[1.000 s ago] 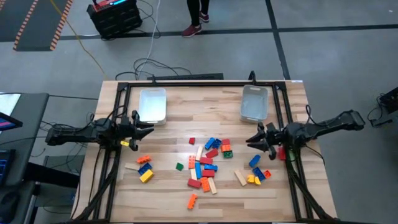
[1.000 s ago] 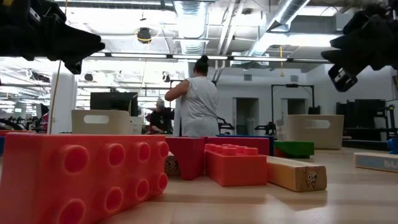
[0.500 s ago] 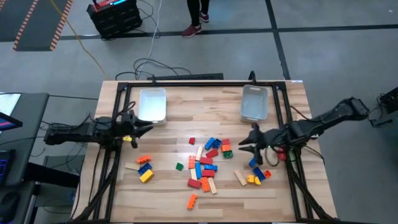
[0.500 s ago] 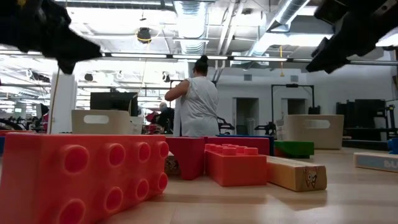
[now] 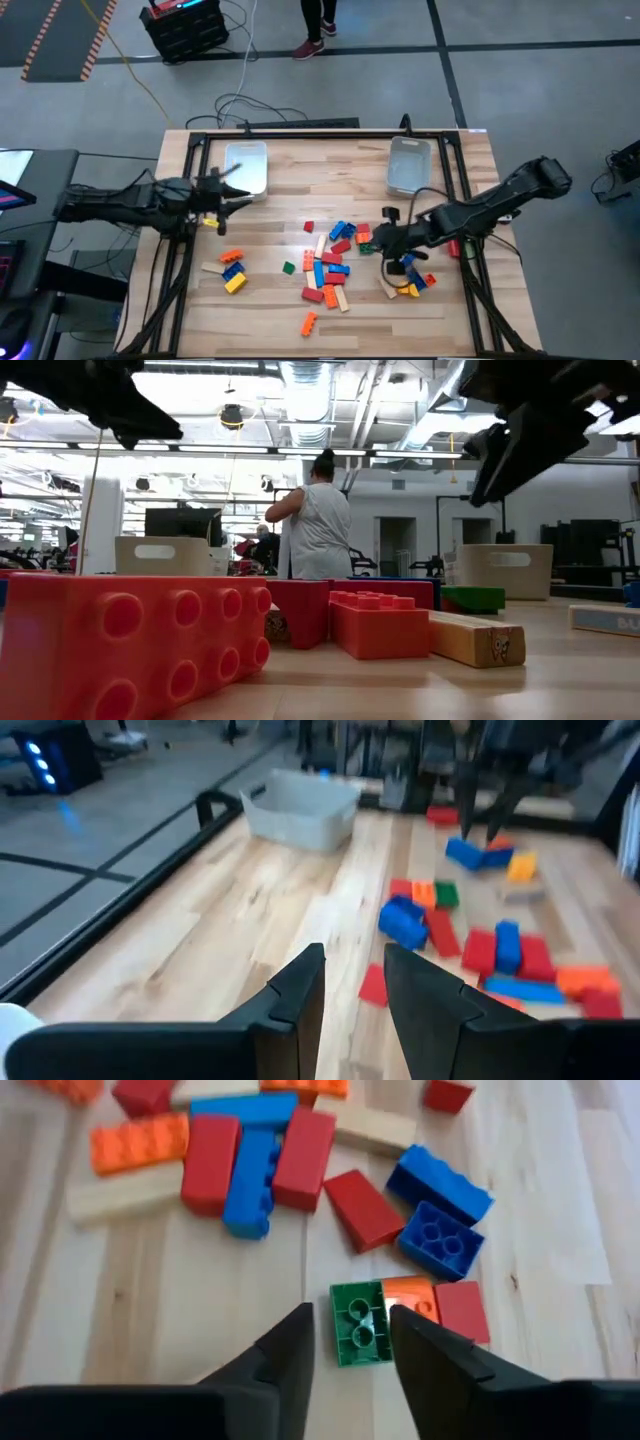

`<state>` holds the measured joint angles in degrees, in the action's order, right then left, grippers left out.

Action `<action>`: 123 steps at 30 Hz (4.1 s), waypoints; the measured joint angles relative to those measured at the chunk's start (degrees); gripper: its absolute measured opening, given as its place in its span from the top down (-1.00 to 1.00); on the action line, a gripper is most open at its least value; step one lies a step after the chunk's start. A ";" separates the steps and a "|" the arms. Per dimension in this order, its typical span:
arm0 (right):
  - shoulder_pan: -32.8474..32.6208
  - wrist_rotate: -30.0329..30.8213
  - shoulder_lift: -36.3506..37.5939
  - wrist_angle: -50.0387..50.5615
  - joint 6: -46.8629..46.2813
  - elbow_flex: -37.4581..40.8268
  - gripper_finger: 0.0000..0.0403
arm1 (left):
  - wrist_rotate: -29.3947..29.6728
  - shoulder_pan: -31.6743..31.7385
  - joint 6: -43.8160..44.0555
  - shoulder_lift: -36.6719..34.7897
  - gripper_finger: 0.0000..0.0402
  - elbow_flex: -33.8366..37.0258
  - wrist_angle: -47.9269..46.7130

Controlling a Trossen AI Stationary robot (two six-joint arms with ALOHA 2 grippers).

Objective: Sort blocks by size
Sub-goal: Put the small green game piece into the gray bin, then put the small red block into the gray bin

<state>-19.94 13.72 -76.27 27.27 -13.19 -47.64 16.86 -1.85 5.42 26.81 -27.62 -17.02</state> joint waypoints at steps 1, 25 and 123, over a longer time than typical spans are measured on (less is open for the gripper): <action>-0.19 -0.02 -1.43 0.75 0.18 -0.82 0.06 | 0.00 -0.19 -0.34 1.64 0.46 -0.36 0.23; -0.07 1.01 -22.12 5.33 4.83 -7.53 -0.44 | 0.04 -2.05 -0.34 16.67 0.17 -4.87 4.10; 12.29 11.01 8.10 9.40 8.04 -10.20 -0.26 | 1.71 -16.24 14.22 44.93 0.17 -21.47 -17.97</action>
<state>-7.65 24.72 -68.17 36.67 -5.15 -57.84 18.57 -18.09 19.64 71.75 -49.09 -34.99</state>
